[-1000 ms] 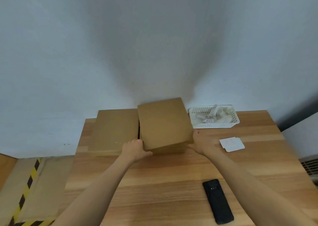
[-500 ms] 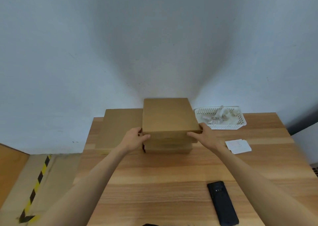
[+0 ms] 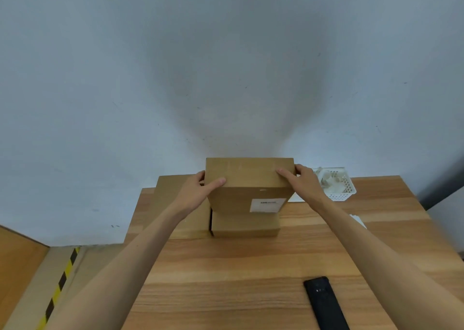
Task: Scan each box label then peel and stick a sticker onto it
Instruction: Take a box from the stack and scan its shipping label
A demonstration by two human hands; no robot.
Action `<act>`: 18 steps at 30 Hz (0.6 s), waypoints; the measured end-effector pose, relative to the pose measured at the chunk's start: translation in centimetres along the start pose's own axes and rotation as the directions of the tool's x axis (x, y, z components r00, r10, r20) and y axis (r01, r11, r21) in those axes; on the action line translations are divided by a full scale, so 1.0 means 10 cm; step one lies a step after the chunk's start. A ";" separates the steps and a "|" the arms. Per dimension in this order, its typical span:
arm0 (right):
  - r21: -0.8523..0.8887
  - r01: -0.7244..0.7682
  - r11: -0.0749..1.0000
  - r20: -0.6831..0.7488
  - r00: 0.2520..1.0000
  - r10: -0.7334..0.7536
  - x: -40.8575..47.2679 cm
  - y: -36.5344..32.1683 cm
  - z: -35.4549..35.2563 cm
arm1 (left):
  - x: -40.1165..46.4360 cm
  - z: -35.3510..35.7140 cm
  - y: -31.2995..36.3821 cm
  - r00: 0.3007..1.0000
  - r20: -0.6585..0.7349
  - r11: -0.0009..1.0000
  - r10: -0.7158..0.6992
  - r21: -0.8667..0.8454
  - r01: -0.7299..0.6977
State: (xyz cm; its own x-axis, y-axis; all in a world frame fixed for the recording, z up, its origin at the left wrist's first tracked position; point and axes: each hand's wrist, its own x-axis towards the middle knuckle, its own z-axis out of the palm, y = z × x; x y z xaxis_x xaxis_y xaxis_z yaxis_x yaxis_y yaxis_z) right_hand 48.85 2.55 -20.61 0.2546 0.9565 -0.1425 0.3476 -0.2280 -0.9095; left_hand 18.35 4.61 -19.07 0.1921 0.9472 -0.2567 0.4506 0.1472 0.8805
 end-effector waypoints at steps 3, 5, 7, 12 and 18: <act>-0.034 -0.031 0.999 -0.020 0.999 0.030 -0.02 0.01 -0.07 | 0.01 0.02 -0.09 0.999 0.036 0.997 0.000 0.083 -0.002; -0.052 -0.060 0.997 -0.009 0.998 0.059 -0.03 0.04 -0.08 | 0.02 0.04 -0.15 0.999 0.049 0.994 -0.007 0.106 0.002; -0.068 -0.082 0.994 0.007 0.997 0.083 -0.04 0.09 -0.07 | 0.02 0.09 -0.18 0.998 0.064 0.992 -0.023 0.123 0.015; -0.091 -0.070 0.993 0.015 0.997 0.071 -0.06 0.09 -0.02 | 0.04 0.09 -0.14 0.991 0.131 0.994 0.026 0.103 -0.039; 0.001 -0.030 1.000 0.101 0.994 0.030 -0.06 -0.04 -0.05 | 0.06 -0.04 -0.03 0.988 0.154 0.971 0.018 0.234 -0.054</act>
State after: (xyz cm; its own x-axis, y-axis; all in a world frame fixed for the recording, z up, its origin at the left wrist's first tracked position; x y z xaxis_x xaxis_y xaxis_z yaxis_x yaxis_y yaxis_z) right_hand 48.97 1.97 -19.98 0.1722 0.9627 -0.2085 0.3387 -0.2566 -0.9052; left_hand 17.98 5.26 -19.29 0.3319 0.8946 -0.2992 0.6312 0.0251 0.7752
